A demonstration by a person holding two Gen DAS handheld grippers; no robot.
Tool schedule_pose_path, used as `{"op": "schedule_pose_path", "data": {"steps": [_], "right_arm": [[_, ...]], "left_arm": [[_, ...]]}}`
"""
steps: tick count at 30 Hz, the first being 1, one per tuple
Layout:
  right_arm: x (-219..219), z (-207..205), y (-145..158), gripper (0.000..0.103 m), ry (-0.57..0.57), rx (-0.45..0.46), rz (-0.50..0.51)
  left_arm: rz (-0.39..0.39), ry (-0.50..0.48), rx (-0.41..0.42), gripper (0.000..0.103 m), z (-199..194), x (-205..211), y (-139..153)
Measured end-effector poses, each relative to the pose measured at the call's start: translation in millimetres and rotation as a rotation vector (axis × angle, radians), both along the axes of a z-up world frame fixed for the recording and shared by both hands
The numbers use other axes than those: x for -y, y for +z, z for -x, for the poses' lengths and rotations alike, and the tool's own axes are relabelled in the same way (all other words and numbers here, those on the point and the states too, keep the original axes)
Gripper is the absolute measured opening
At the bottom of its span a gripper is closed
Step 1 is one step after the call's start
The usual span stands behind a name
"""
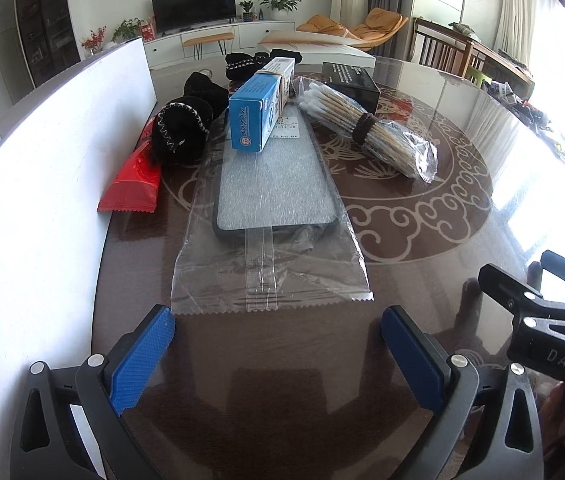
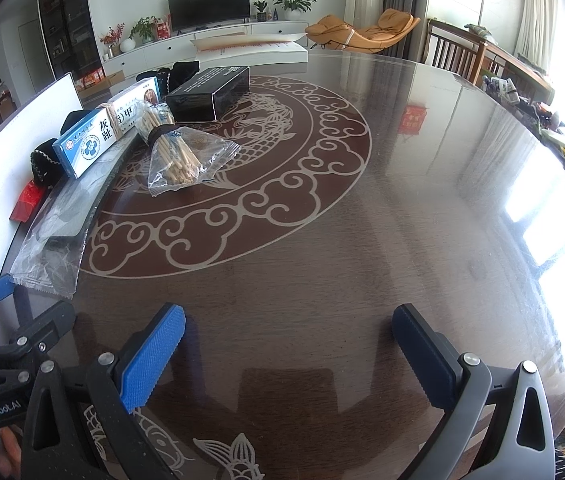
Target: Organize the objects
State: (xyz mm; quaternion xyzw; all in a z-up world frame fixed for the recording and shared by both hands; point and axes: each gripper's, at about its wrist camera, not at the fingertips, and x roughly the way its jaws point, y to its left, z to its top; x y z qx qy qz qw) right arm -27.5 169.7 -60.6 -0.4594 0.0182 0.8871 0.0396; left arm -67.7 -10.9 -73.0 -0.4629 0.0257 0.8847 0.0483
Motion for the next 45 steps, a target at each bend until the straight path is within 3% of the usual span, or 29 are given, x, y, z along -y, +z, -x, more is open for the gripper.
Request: {"op": "schedule_pose_path", "data": {"steps": [14, 17, 20, 23, 29, 31, 32, 38, 45], "right_arm": [[-1.9, 0.2, 1.0, 0.103, 0.007, -0.002, 0.020], [-4.8, 5.7, 19.9, 0.103, 0.035, -0.082, 0.094], [13.3, 38.9, 44.2, 0.103, 0.153, -0.138, 0.052], [37.1, 93.3, 43.5, 0.102, 0.271, -0.045, 0.040], [78.0, 146.0, 25.2, 0.080, 0.365, 0.031, 0.014], [88.9, 148.6, 18.0, 0.056, 0.398, 0.048, -0.015], [90.9, 147.2, 14.6, 0.034, 0.402, 0.055, -0.030], [48.4, 93.6, 10.7, 0.031, 0.265, 0.027, 0.098], [9.1, 14.2, 11.6, 0.031, 0.128, -0.044, 0.017]], "left_arm": [[-0.002, -0.009, -0.009, 0.103, -7.8, 2.5, 0.9], [-0.002, -0.005, -0.012, 0.103, -8.4, 2.5, 0.6], [-0.002, -0.003, -0.013, 0.103, -8.9, 2.1, 0.4], [-0.002, -0.003, -0.013, 0.103, -8.8, 2.2, 0.4], [-0.001, -0.003, -0.013, 0.103, -8.5, 2.2, 0.3], [0.000, -0.003, -0.013, 0.103, -8.4, 2.3, 0.3], [-0.001, -0.003, -0.013, 0.103, -8.4, 2.3, 0.4], [-0.001, -0.003, -0.013, 0.103, -8.2, 2.3, 0.3], [0.001, -0.002, -0.013, 0.103, -7.8, 2.3, 0.6]]}}
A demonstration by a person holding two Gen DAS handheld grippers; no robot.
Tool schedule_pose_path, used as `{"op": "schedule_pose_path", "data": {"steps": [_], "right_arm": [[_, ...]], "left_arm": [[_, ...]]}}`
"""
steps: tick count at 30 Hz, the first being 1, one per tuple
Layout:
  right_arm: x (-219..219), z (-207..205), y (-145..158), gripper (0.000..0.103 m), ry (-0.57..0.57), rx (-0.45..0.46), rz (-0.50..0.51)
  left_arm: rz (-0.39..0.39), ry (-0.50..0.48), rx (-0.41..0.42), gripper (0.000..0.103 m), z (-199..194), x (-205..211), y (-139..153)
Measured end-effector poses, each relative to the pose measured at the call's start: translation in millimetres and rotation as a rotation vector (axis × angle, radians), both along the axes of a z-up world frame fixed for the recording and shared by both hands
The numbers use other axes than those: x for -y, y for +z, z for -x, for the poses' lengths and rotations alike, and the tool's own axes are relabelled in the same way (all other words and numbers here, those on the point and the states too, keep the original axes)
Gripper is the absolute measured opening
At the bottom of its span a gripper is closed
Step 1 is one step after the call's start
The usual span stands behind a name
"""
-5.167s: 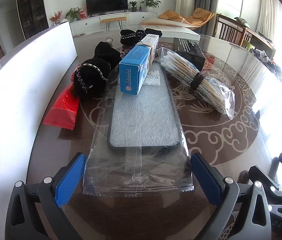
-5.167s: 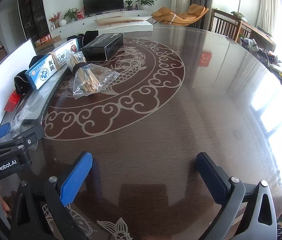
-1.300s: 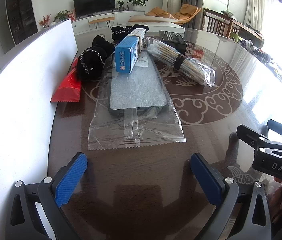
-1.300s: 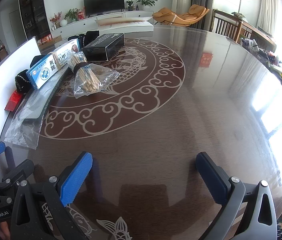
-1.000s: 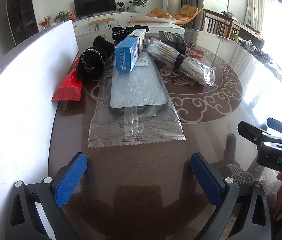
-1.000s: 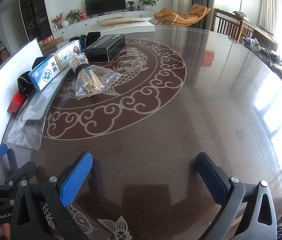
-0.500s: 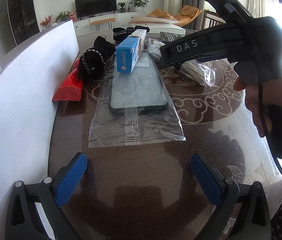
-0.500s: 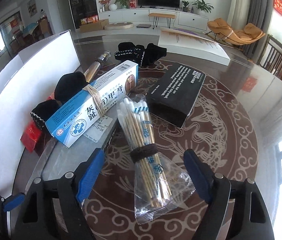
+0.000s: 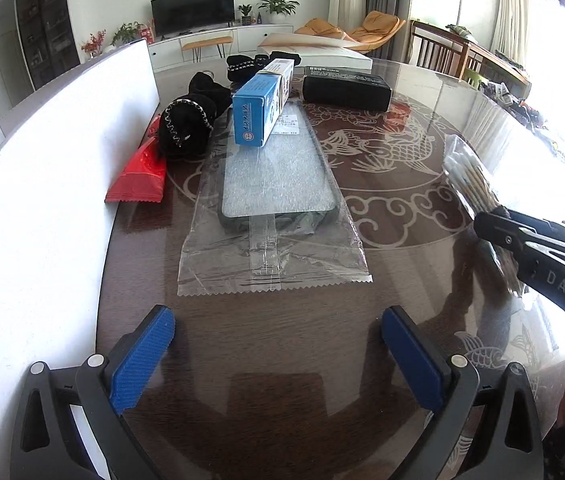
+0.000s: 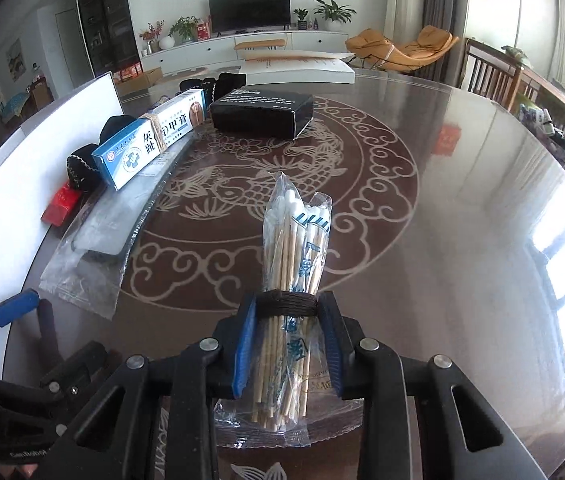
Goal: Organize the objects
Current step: 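Grasp the bagged bamboo cotton swabs with the right tool and lift, then grasp the blue box with the left tool while the right tool holds the swabs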
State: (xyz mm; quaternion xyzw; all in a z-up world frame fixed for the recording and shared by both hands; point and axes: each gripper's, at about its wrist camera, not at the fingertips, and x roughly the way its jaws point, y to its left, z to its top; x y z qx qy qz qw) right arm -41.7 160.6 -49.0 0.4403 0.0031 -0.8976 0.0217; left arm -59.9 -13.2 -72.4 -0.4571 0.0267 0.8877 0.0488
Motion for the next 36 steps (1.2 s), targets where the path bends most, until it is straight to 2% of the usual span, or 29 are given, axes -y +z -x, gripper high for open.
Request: {"op": "schedule_pose_path", "data": {"steps": [4, 9, 14, 18, 30, 33, 34, 36], "right_arm": [[-10.1, -4.8, -0.4, 0.033, -0.032, -0.017, -0.005], [-14.8, -3.3, -5.6, 0.069, -0.050, 0.000, 0.008], [-10.4, -2.4, -9.3, 0.082, -0.042, 0.011, -0.007], [-7.2, -1.5, -11.2, 0.088, -0.036, 0.018, -0.021], [-9.0, -2.6, -12.4, 0.094, -0.044, 0.026, -0.020], [-8.9, -2.6, -12.5, 0.094, -0.044, 0.025, -0.020], [-8.9, -2.5, -12.6, 0.095, -0.043, 0.026, -0.020], [-8.9, -2.4, -12.6, 0.095, -0.043, 0.026, -0.020]], "left_arm": [[0.000, 0.000, 0.000, 0.103, 0.3, 0.1, 0.0], [0.000, 0.000, 0.000, 0.103, 0.5, 0.2, -0.1], [0.000, 0.000, 0.000, 0.103, 0.7, 0.3, 0.0], [0.000, 0.000, 0.000, 0.103, 0.8, 0.4, -0.1], [0.002, -0.002, 0.002, 0.103, 1.4, 0.7, -0.1], [0.007, -0.020, 0.047, 0.103, 5.7, 0.3, 1.1], [0.012, -0.014, 0.074, 0.103, 10.3, -1.2, 3.0], [-0.005, -0.018, 0.039, 0.100, 14.0, -4.6, 18.7]]}}
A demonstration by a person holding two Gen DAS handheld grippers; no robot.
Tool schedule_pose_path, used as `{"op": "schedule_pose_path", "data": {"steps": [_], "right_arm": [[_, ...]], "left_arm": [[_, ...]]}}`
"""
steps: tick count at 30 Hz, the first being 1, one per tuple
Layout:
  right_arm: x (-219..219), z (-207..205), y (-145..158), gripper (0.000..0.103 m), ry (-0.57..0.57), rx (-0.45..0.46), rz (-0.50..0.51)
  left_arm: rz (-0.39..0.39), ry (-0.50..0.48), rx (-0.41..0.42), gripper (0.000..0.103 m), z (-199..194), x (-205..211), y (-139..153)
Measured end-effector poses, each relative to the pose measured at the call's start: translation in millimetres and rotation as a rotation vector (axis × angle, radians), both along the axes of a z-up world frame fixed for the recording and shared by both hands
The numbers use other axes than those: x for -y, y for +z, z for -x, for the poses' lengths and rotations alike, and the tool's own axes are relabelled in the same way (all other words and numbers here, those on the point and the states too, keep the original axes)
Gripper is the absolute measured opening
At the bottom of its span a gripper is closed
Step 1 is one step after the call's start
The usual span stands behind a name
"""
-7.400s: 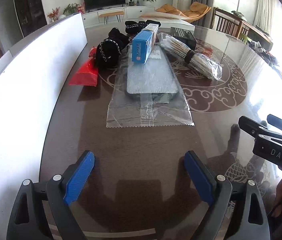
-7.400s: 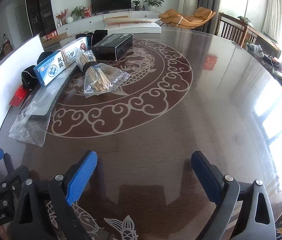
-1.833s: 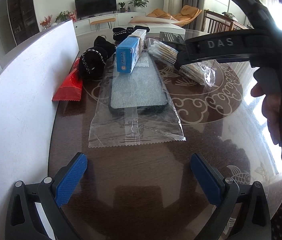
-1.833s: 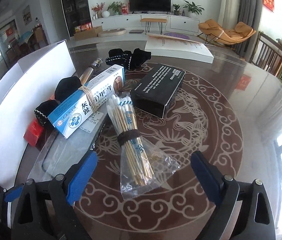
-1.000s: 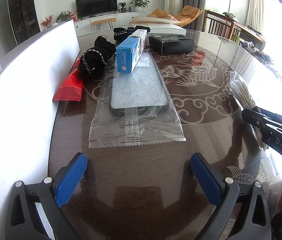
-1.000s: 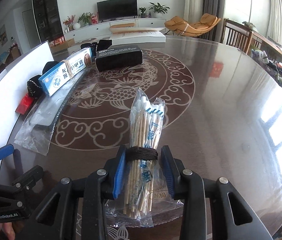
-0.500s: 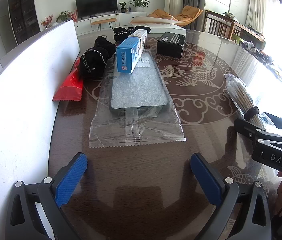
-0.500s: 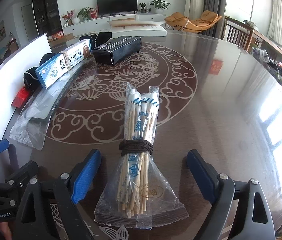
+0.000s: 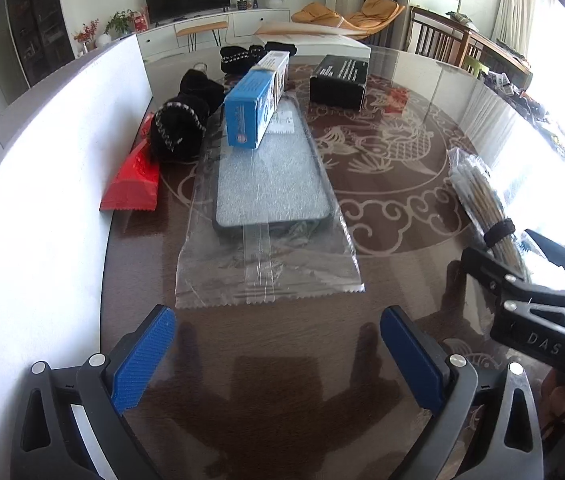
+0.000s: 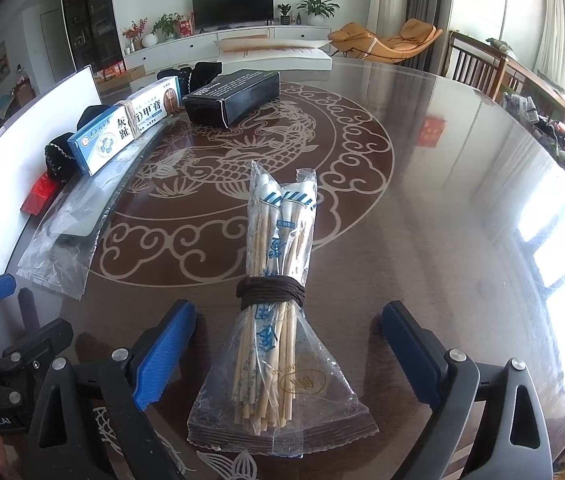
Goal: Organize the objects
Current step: 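Grasp the blue box with the left tool while the right tool holds the swabs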
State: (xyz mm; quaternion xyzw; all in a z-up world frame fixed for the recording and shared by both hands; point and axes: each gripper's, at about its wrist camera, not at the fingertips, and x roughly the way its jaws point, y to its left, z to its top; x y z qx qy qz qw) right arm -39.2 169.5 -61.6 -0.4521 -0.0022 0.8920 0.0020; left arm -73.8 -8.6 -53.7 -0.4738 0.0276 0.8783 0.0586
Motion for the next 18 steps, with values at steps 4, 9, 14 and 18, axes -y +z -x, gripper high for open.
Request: {"op": "schedule_pose_path", "data": {"steps": [4, 9, 14, 18], "right_arm": [[0.5, 0.3, -0.7, 0.096, 0.002, 0.002, 0.000], [0.8, 0.7, -0.8, 0.097, 0.003, 0.002, 0.000], [1.1, 0.6, -1.0, 0.098, 0.005, 0.003, 0.001], [2.4, 0.4, -1.7, 0.098, 0.008, 0.004, 0.001]], "left_arm": [[0.032, -0.011, -0.128, 0.098, 30.2, -16.6, 51.4], [0.163, -0.046, -0.158, 0.098, 118.8, -37.9, 80.6], [0.215, -0.057, 0.024, 0.089, 198.5, -32.7, 38.3], [0.178, -0.036, 0.124, 0.025, 208.1, -19.8, 9.3]]}}
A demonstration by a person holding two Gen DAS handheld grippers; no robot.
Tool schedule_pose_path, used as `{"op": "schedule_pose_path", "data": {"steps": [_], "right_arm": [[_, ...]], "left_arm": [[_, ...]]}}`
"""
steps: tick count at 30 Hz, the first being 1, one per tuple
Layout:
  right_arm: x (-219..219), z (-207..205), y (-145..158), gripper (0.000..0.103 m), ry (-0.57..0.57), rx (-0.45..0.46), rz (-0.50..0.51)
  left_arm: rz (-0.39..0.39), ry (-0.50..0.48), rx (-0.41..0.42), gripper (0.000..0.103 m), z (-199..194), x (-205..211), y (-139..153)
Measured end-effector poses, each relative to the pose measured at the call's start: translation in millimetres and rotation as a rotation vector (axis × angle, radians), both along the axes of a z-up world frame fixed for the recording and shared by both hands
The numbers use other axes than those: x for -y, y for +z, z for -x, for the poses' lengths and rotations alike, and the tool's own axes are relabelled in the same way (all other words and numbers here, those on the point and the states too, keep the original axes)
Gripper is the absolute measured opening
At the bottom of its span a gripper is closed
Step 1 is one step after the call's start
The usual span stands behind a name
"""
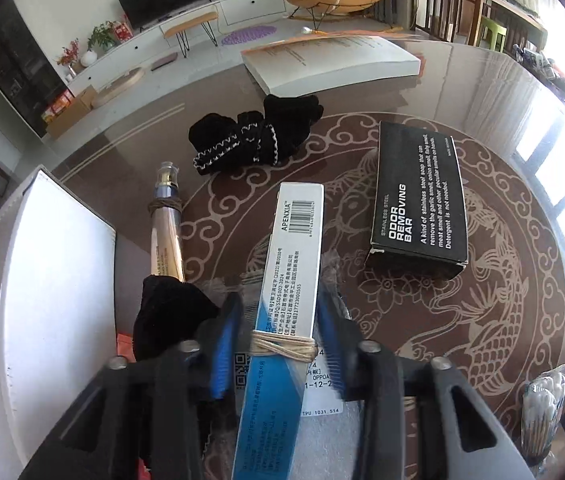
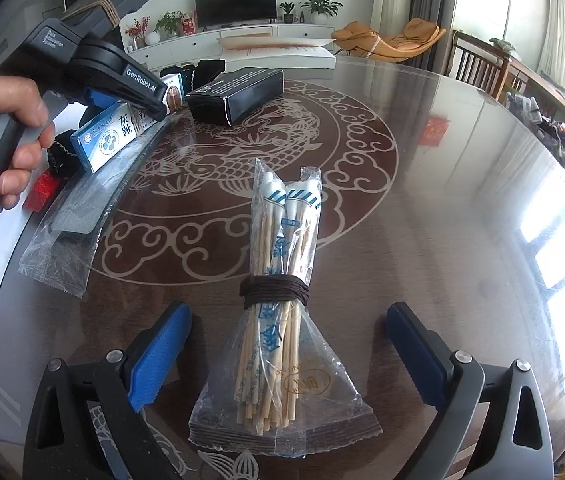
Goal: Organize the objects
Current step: 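Grasp the blue box with the left tool while the right tool holds the swabs, then carry swabs and blue box over the white bin and open both tools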
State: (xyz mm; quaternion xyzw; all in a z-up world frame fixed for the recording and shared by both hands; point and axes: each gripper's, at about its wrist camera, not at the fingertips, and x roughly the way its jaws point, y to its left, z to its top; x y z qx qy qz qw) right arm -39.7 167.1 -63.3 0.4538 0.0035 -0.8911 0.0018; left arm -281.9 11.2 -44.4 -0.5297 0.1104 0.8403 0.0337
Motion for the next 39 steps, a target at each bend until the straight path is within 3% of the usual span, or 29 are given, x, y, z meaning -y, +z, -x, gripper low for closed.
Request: {"op": "schedule_pose_path", "data": {"steps": [3, 5, 6, 7, 8, 9, 11, 15, 19, 23, 28, 31, 35, 36, 37, 38, 39], "right_arm": [[-1.4, -0.8, 0.4, 0.098, -0.002, -0.005, 0.012], [-2.5, -1.8, 1.3, 0.090, -0.007, -0.014, 0.018], [-1.3, -2.7, 2.3, 0.073, -0.008, -0.024, 0.002], [1.1, -3.5, 4.1, 0.063, 0.005, -0.037, -0.003], [4.0, -4.5, 6.1, 0.038, 0.026, -0.041, -0.007], [5.7, -5.5, 7.6, 0.031, 0.043, -0.039, 0.004], [-0.7, -7.4, 9.1, 0.031, 0.042, -0.035, 0.084], [-28.9, -13.3, 10.6, 0.030, 0.019, -0.020, 0.410], [-27.5, -21.7, 26.9, 0.030, 0.026, -0.004, 0.566], [23.1, -24.4, 76.2, 0.030, 0.166, -0.011, 0.640], [139.8, -22.9, 140.2, 0.030, 0.447, 0.002, 0.673], [208.0, -20.1, 154.1, 0.030, 0.572, 0.039, 0.657], [273.1, -11.9, 148.9, 0.031, 0.632, 0.050, 0.532], [283.8, -9.7, 143.0, 0.034, 0.634, 0.076, 0.498], [292.2, -8.5, 135.8, 0.045, 0.635, 0.104, 0.453], [297.2, -9.1, 129.3, 0.054, 0.637, 0.126, 0.404], [296.9, -12.7, 124.8, 0.071, 0.635, 0.123, 0.360]], "left_arm": [[-0.038, 0.004, -0.062, 0.025, -16.5, 6.8, 10.5], [-0.083, -0.013, -0.079, 0.025, -33.0, 10.1, 21.2], [-0.107, -0.022, -0.085, 0.025, -42.7, 12.4, 27.6], [-0.134, -0.031, -0.090, 0.025, -53.9, 15.0, 34.7], [-0.162, -0.041, -0.097, 0.025, -66.2, 18.4, 42.8], [-0.188, -0.053, -0.107, 0.025, -79.4, 22.0, 51.8], [-0.247, -0.070, -0.135, 0.025, -110.1, 33.6, 74.4], [-0.371, -0.048, -0.185, 0.025, -167.7, 78.8, 116.1], [-0.387, 0.027, -0.234, 0.025, -209.3, 137.8, 139.2], [-0.309, 0.139, -0.245, 0.025, -232.7, 197.4, 138.2], [-0.257, 0.280, -0.211, 0.025, -240.3, 262.4, 115.1], [-0.226, 0.341, -0.188, 0.025, -240.0, 285.0, 99.0], [-0.185, 0.425, -0.108, 0.027, -241.5, 301.8, 76.2], [-0.166, 0.440, -0.089, 0.036, -241.1, 303.9, 71.7], [-0.145, 0.456, -0.082, 0.045, -242.3, 305.8, 69.4], [-0.128, 0.472, -0.089, 0.067, -244.3, 307.5, 70.1], [-0.110, 0.490, -0.108, 0.084, -247.7, 309.6, 71.9]]}}
